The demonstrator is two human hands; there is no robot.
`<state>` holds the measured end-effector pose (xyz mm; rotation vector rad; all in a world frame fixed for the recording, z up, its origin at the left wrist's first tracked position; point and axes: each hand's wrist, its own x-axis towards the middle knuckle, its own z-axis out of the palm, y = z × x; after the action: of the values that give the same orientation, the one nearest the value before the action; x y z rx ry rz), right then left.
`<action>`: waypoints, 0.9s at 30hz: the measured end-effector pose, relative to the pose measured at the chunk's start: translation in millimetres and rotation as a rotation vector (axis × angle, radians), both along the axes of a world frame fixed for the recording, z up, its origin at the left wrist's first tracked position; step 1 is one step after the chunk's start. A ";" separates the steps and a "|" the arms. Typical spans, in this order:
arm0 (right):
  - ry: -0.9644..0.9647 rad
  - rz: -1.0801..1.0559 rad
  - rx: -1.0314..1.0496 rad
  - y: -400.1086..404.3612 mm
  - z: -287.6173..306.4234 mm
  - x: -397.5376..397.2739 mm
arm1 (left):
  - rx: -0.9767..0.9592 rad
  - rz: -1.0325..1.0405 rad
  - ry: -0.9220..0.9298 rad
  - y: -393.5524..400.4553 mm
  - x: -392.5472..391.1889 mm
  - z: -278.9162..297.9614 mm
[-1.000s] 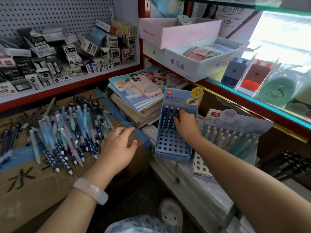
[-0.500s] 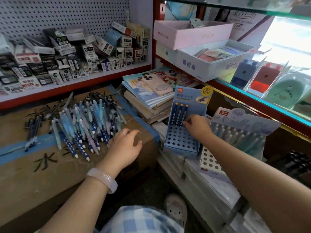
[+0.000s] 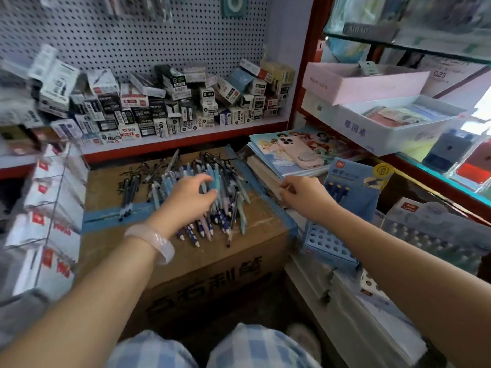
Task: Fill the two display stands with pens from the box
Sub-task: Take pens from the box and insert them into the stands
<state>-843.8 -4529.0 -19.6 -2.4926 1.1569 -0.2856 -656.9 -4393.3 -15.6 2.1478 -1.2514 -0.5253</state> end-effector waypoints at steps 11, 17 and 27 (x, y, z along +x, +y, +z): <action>-0.069 0.169 0.122 -34.4 -9.9 175.7 | -0.072 0.724 -0.004 11.5 143.6 -32.6; -0.012 0.285 0.188 -63.8 -26.6 249.2 | -0.083 0.818 -0.044 -17.8 187.8 -67.4; 0.048 0.368 0.379 -97.2 -58.5 332.1 | 0.172 0.416 -0.107 -85.1 234.2 -84.4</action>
<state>-511.8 -4626.2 -78.1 -2.3164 0.6691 0.0886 -422.7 -4478.4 -100.0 2.5206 -0.7968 -0.3526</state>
